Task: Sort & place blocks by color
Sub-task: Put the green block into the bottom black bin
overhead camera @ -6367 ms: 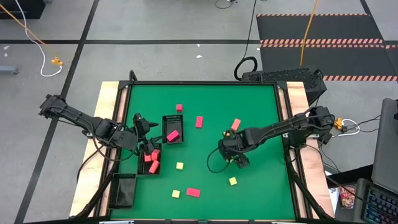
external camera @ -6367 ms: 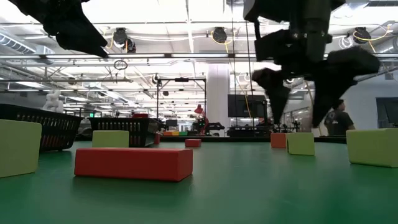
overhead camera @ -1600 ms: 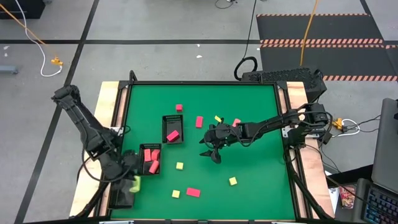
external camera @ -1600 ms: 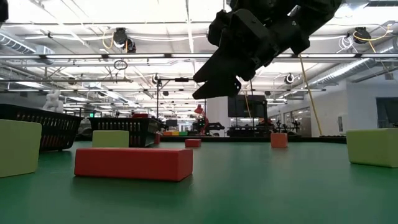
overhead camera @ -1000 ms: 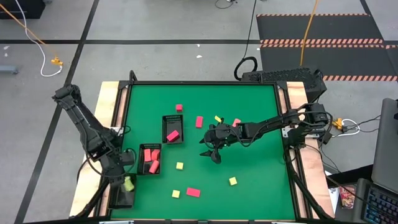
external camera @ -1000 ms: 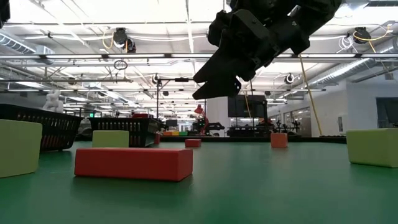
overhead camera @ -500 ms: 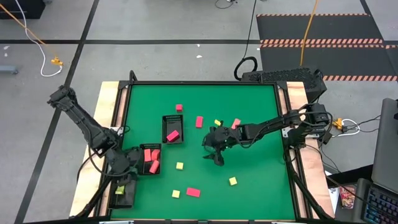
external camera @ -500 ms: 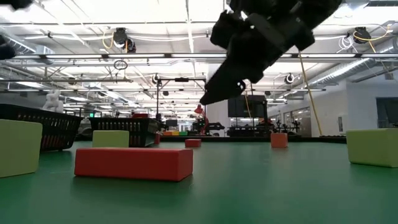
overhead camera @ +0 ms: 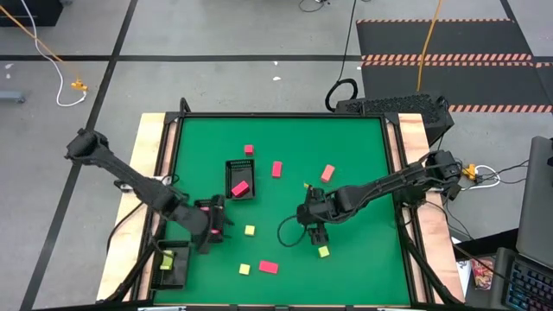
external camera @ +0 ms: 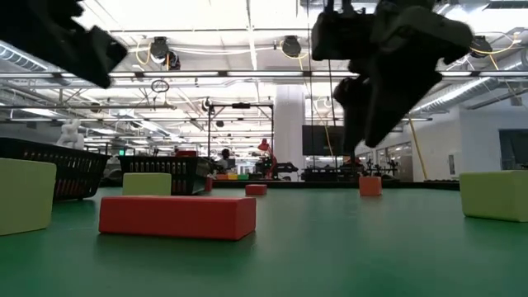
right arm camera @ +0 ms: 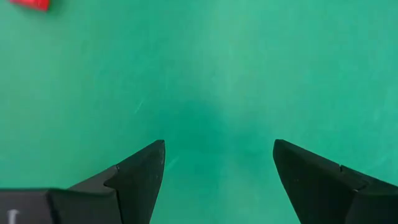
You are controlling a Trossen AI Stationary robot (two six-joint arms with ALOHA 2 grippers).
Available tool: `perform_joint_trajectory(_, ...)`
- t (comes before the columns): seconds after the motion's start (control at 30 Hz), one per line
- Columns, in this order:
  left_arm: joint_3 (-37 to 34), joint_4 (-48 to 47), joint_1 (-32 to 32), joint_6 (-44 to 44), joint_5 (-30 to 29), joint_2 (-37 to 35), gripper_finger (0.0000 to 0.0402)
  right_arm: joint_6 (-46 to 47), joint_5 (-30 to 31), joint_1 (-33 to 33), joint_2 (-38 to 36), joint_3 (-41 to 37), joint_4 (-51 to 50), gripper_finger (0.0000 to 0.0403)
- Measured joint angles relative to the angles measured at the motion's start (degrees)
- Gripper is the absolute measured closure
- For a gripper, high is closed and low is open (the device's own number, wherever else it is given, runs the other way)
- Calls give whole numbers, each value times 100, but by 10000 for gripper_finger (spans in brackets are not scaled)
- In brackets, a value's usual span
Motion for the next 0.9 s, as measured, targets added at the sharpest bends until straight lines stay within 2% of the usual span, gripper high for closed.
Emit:
perform_joint_trajectory(0.17, 0, 872, 204, 674, -3, 649, 193, 601, -24, 139, 2, -2, -280, 112)
perform_joint_trajectory(0.47, 0, 760, 540, 728, -35, 1443, 107, 1842, -31, 602, 2, -2, -272, 112)
perform_joint_trajectory(0.6, 0, 837, 626, 562, 118, 1767, 75, 2339, 247, 841, 2, -2, -111, 112)
perform_joint_trajectory(0.73, 0, 951, 686, 539, 115, 1917, 61, 2658, 667, 1076, 2, -2, 104, 112)
perform_joint_trajectory(0.9, 0, 1221, 703, 469, 113, 1935, 66, 2912, 983, 1292, 2, -2, 304, 112)
